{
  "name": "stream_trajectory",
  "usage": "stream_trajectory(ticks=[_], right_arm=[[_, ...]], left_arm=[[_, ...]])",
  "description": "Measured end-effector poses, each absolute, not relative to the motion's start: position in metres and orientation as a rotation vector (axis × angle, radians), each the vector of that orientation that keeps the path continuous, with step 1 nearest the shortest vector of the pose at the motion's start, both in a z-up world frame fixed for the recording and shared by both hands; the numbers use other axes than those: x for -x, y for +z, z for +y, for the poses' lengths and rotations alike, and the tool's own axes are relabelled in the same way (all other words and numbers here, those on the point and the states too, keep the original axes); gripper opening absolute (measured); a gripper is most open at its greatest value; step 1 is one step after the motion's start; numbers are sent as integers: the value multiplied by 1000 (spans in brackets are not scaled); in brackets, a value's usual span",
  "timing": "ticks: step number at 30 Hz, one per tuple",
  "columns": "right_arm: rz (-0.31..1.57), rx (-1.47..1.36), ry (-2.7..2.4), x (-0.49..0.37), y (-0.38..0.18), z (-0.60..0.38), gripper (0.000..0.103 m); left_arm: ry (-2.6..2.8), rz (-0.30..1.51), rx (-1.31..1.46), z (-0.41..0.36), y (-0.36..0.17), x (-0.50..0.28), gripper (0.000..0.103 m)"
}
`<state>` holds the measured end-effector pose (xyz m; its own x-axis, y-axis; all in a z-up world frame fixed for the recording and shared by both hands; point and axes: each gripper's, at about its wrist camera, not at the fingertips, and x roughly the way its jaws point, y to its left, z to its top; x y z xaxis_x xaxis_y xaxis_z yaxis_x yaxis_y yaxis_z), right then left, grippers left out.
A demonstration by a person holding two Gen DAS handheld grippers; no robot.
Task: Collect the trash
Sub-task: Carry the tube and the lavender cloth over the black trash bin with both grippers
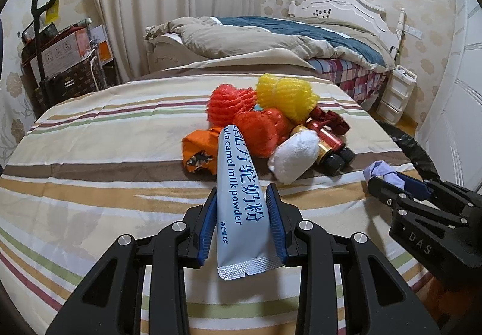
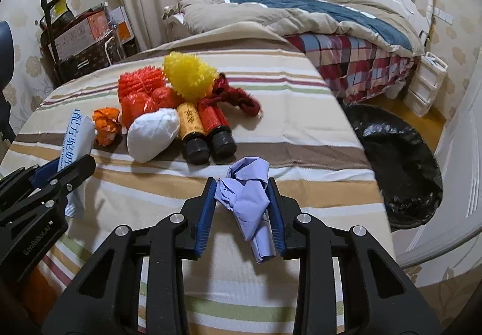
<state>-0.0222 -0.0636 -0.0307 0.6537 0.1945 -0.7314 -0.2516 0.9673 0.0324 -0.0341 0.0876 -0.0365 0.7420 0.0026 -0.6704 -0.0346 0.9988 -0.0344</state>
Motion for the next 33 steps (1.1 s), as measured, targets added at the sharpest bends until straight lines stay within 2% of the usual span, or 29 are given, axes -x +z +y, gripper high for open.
stream_trajectory(ticks=[12,33], right_arm=[[714,5,152,13,6,-119,32],[666,-53,-3,-15,8,-203,32]], left_arm=[[-72,690,34,50,-17,20,34],[-219,634,-31,-41,2,-22,34]])
